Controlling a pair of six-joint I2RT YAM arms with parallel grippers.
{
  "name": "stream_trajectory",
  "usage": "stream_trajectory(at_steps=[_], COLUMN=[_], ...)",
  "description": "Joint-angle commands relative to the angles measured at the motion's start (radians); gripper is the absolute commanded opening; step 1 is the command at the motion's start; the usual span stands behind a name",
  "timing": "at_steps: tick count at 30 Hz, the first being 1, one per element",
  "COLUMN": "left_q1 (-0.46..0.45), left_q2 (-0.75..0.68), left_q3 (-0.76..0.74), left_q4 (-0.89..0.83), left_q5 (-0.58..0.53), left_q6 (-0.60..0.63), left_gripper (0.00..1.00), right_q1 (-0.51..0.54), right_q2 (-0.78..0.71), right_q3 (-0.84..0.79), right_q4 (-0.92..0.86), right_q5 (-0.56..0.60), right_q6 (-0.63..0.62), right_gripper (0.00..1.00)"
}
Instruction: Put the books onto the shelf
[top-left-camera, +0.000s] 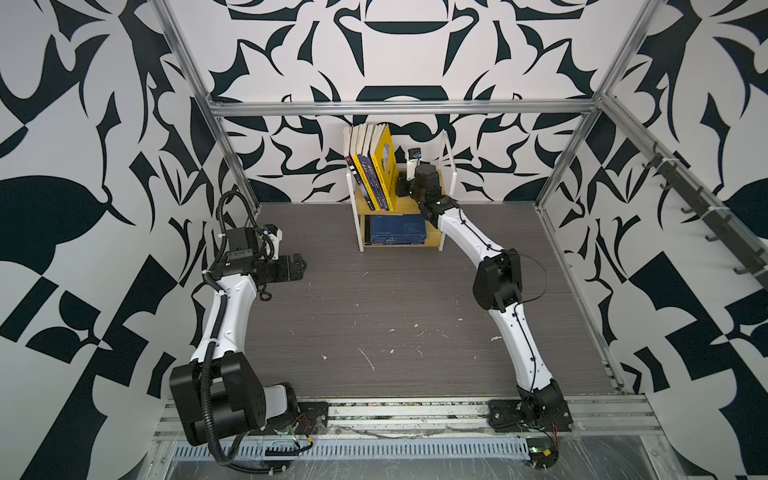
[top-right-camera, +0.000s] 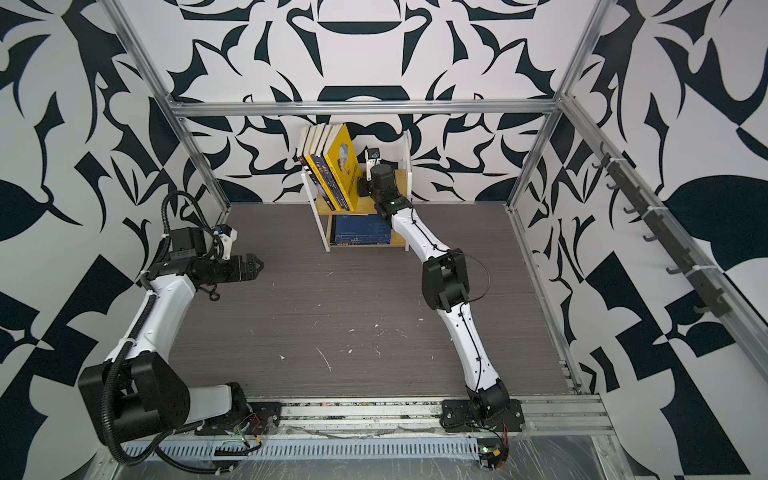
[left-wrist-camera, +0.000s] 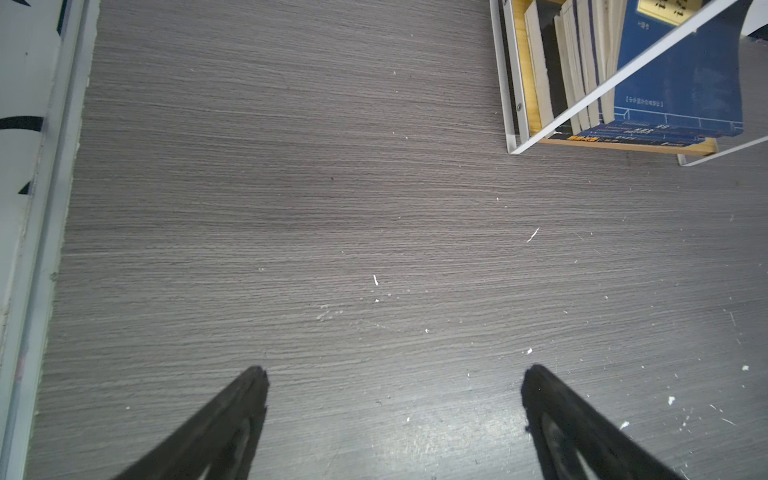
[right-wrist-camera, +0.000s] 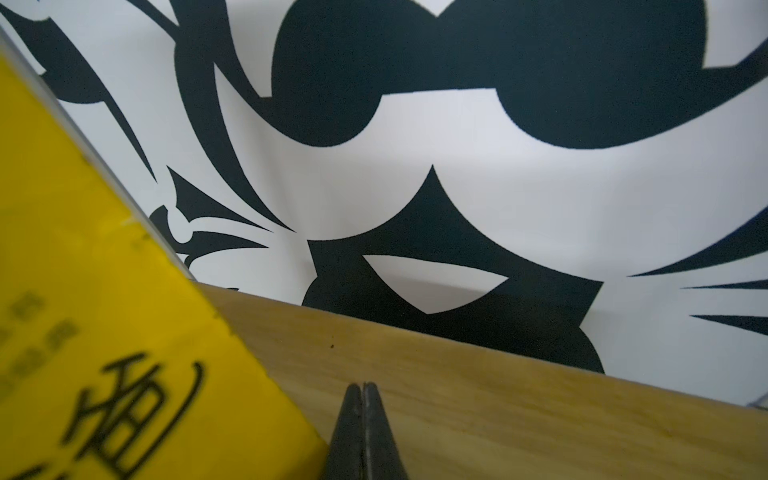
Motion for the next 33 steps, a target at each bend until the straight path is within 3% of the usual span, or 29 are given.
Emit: stream_trajectory(at_steps=[1, 16, 20, 28, 33], left_q1=[0.004, 0.003, -0.001, -0.007, -0.01], left_q2=[-0.008, -0.023, -0.023, -0.024, -0.023], left_q3=[-0.012, -0.01, -0.012, -0.02, -0.008], left_q4=[0.002, 0.028, 0.029, 0.032, 0.026], left_q5=[0.011, 0.042, 0.006, 0.014, -0.021], left_q6=[-0.012, -0.025, -0.016, -0.018, -0.015], left_gripper=[1.0, 0.99, 0.99, 0.99, 1.0], right_q1=[0.012, 0.011, 0.012, 0.012, 0.012], right_q2=[-0.071, -0.249, -0.284, -0.404, -0.537], right_q3=[-0.03, 0.047, 0.063, 0.033, -0.125], right_q4=[-0.03, -0.059, -0.046, -0.036, 0.079], right_q5=[0.005, 0.033, 0.028, 0.037, 0.086], right_q6=[-0.052, -0.108, -0.121, -0.181, -0.282], right_gripper=[0.0, 0.0, 0.0, 0.25, 0.41])
